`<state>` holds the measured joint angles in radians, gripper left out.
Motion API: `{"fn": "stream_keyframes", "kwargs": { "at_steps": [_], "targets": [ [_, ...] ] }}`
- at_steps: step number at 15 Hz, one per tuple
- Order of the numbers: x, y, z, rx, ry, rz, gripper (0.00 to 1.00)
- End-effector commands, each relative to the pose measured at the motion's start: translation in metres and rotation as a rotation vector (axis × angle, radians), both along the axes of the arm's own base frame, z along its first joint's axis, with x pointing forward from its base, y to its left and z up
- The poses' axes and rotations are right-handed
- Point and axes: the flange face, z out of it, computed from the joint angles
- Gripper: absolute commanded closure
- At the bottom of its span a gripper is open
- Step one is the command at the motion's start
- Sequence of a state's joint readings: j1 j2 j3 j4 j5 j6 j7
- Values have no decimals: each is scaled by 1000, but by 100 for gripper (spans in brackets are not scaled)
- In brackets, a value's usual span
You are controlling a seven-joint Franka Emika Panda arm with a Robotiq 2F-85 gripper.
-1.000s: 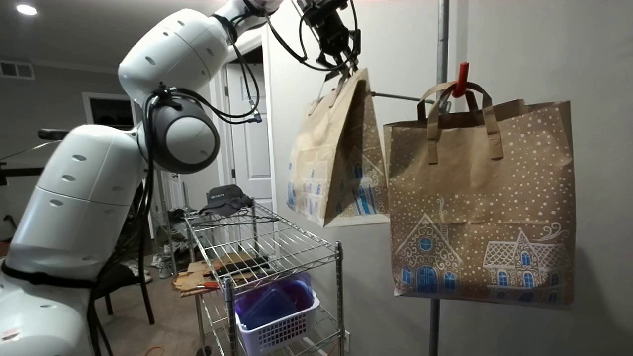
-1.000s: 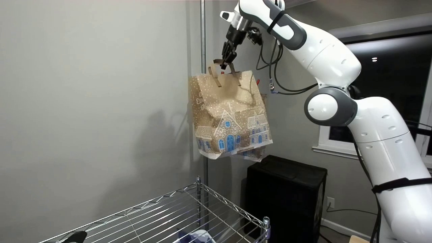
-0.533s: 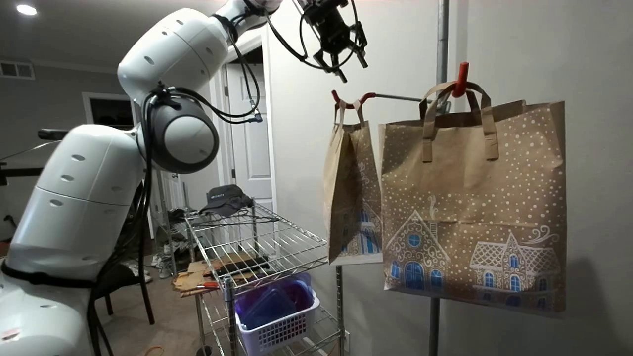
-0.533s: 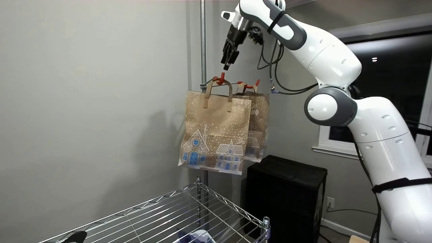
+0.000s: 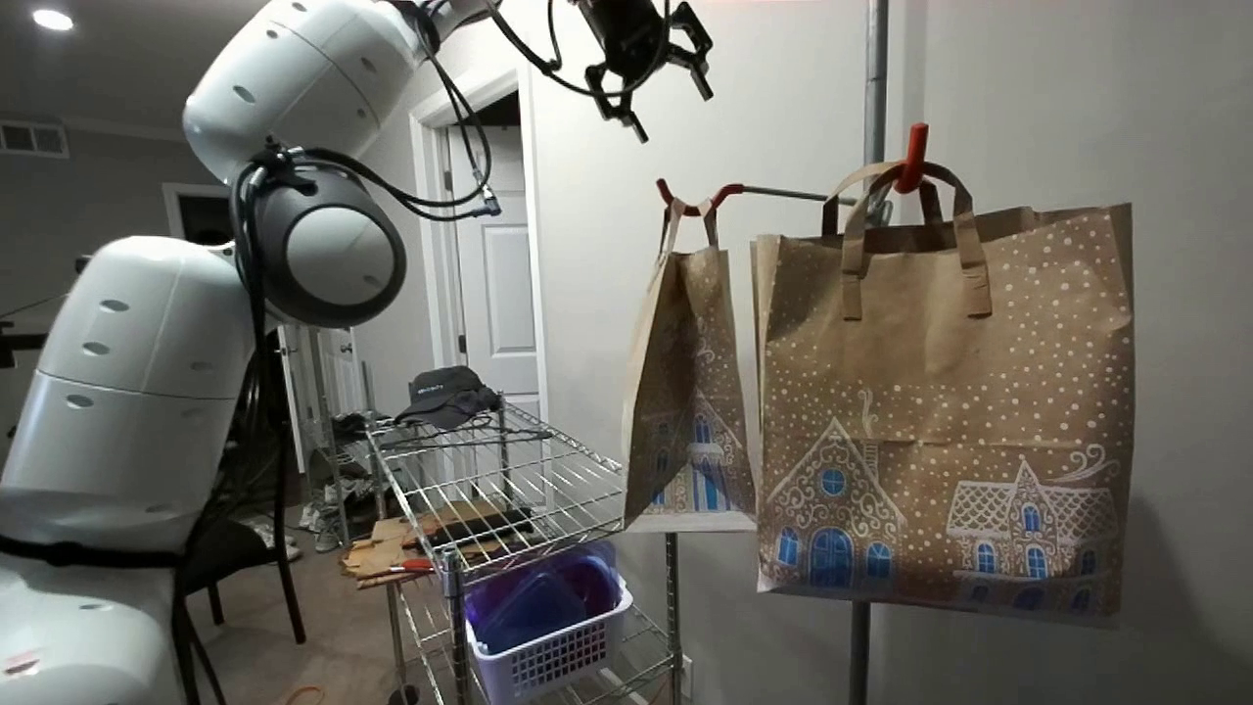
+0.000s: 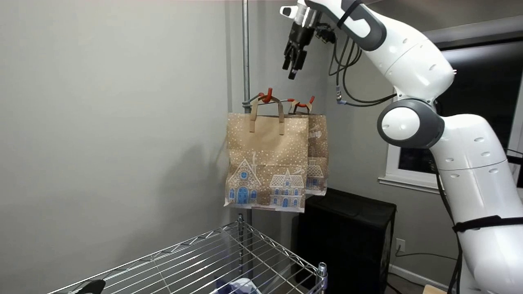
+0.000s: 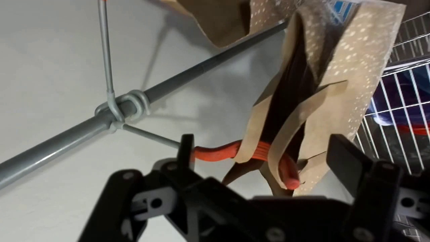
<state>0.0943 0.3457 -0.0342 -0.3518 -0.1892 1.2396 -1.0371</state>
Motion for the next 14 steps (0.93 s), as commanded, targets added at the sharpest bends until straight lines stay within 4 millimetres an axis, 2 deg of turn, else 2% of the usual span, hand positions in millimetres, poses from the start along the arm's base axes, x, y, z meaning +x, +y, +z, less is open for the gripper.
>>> {"fn": "stream_keyframes", "kwargs": {
  "at_steps": [1,3,7,9,14],
  "targets": [
    [-49,-6,15,-13,80,-15,0],
    [-72,-6,23,-4,100,-17,0],
    [-104,0,32,-21,127,-21,0],
    [-109,3,35,-42,125,-23,0],
    [-107,7,37,-75,107,-32,0]
  ]
}}
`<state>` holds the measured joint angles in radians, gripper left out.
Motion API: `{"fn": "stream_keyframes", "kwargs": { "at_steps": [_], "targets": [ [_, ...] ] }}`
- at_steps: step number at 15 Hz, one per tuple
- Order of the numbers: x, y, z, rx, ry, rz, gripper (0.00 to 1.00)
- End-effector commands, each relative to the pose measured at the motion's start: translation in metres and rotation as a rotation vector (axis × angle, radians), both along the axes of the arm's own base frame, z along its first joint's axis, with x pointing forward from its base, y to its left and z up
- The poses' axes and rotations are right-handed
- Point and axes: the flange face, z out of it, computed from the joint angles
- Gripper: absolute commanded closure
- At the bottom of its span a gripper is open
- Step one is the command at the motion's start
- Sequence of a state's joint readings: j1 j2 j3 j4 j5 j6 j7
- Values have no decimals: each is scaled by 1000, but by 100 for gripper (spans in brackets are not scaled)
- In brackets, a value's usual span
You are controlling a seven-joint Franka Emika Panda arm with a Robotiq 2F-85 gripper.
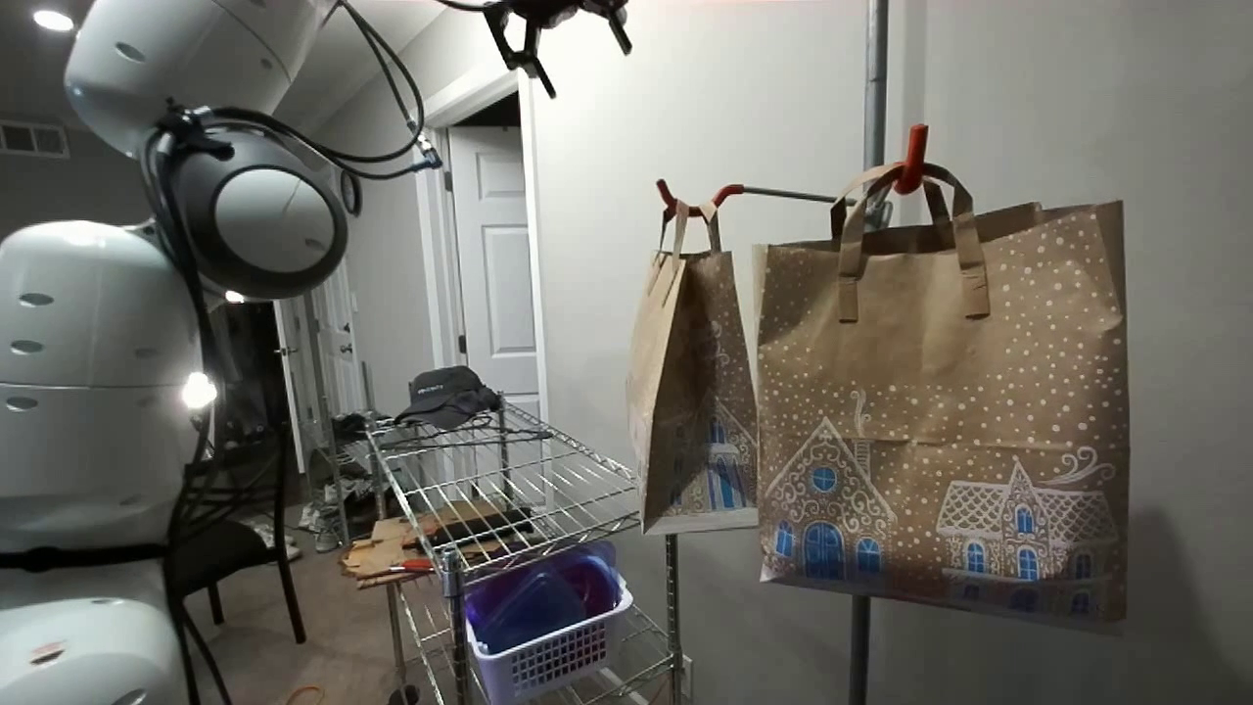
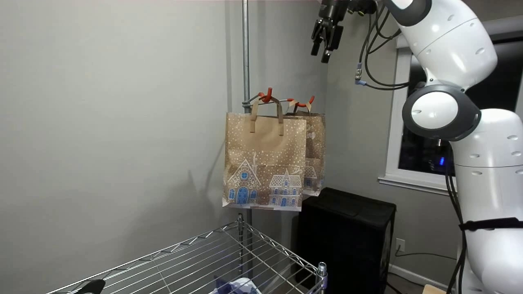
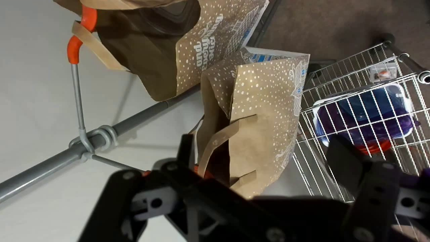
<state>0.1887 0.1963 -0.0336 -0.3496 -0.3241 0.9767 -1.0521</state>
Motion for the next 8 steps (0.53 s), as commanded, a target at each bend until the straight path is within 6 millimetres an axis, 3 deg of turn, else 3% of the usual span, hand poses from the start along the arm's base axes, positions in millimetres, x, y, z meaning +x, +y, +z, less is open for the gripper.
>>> {"fn": "stream_keyframes", "kwargs": {
  "at_steps": [1,8],
  "targets": [
    [0,1,0,-4,0,-2,0],
    [-1,2,0,-8,1,-3,0]
  ]
}}
